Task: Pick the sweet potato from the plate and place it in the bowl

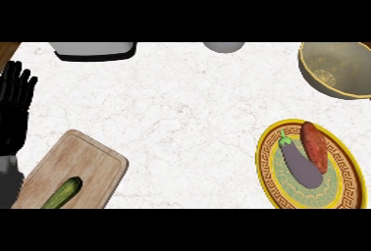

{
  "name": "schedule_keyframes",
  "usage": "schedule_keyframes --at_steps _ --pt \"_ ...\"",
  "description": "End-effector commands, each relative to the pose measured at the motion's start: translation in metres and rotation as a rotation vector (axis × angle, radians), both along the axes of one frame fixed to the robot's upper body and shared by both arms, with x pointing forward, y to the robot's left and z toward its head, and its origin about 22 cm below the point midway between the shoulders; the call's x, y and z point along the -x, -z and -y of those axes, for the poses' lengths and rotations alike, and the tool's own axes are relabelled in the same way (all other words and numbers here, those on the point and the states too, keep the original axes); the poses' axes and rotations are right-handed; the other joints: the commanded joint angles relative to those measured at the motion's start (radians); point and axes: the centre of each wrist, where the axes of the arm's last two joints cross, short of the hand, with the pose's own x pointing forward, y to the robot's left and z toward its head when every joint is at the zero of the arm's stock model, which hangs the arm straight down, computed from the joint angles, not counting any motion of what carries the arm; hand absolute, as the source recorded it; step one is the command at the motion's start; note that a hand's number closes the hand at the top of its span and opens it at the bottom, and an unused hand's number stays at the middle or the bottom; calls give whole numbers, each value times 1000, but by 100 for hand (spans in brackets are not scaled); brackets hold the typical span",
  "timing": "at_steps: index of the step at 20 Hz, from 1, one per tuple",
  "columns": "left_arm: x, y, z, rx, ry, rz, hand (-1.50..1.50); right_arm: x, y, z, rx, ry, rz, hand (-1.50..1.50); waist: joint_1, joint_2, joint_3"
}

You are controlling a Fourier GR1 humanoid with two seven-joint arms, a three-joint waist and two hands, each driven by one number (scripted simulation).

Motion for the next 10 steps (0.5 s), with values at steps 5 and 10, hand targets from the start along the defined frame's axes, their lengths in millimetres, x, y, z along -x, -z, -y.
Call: schedule_keyframes --at_steps 5,10 --pt "0 1 1 6 26 0 0 2 -50 6 402 18 -217 -150 17 1 0" --pt "-5 -6 7 13 23 4 0 7 -49 16 536 -5 -296 -150 18 2 2"
